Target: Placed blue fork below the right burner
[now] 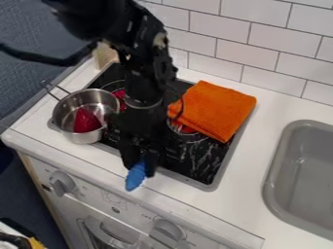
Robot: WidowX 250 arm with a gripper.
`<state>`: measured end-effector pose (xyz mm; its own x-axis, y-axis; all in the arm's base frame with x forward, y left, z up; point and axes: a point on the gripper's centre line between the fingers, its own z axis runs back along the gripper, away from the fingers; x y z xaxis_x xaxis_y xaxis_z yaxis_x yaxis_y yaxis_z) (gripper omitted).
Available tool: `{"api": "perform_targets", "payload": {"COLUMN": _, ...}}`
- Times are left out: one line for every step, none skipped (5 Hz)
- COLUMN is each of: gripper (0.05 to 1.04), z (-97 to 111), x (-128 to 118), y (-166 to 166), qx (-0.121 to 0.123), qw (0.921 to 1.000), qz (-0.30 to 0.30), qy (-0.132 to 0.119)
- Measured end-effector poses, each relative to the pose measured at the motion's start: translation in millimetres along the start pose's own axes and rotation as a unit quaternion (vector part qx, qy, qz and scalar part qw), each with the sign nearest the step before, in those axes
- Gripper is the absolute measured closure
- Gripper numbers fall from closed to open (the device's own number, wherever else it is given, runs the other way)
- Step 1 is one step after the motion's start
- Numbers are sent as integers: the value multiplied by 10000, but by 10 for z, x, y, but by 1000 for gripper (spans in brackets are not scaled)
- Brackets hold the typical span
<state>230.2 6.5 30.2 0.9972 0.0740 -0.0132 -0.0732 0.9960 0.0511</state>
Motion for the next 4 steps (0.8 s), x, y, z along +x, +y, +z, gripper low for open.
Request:
{"api": "perform_targets", "payload": {"gripper": 642, "z": -32, "x": 46, "y": -42, "qx": 24, "qw": 10000, "qz": -46, "qy": 15}}
{"api": "perform_targets", "payload": {"gripper": 337, "z": -66, "x": 36, "y": -50, "qx": 11, "qw": 9999, "qz": -44, "qy": 102}}
{"api": "perform_targets", "payload": {"gripper": 94, "z": -42, "x": 18, "y": -40, "qx": 24, "qw": 9998, "qz": -131, "qy": 147}}
{"api": "perform_targets", "payload": {"gripper": 80, "z": 201, "x": 19, "y": -2, "qx": -7, "qw": 9998, "qz": -174, "qy": -138}}
